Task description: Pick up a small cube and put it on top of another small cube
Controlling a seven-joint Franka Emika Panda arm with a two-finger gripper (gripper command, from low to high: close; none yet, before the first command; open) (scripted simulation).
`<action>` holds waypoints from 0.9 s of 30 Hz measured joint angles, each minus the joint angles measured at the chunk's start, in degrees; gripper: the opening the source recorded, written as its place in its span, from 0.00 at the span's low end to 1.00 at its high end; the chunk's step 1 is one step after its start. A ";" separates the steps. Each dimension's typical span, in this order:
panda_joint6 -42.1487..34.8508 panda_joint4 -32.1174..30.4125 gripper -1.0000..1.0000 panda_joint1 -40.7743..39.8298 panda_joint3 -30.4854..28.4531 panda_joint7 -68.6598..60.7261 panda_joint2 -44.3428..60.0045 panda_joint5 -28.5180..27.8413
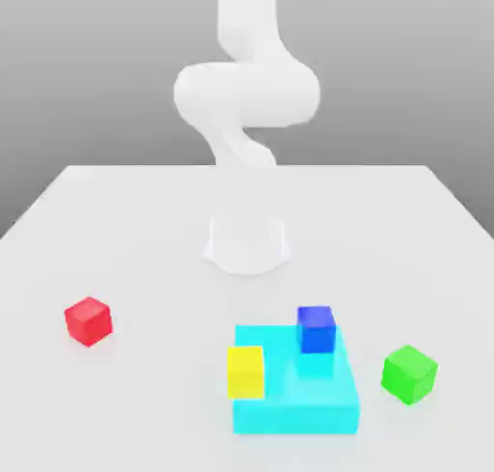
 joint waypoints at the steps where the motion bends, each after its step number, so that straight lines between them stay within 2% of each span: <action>1: 1.47 -1.55 0.50 -0.73 -1.45 -0.46 2.01 -0.08; 13: 18.80 -19.53 0.50 -10.84 -16.98 -6.28 26.09 -0.41; 18: 27.56 -27.96 0.50 -17.63 -23.75 -9.01 38.66 -0.80; 22: 32.22 -28.55 0.50 -19.44 -21.96 -14.54 45.07 5.86; 27: 37.21 -26.98 0.50 -25.72 -12.64 -23.48 52.03 17.90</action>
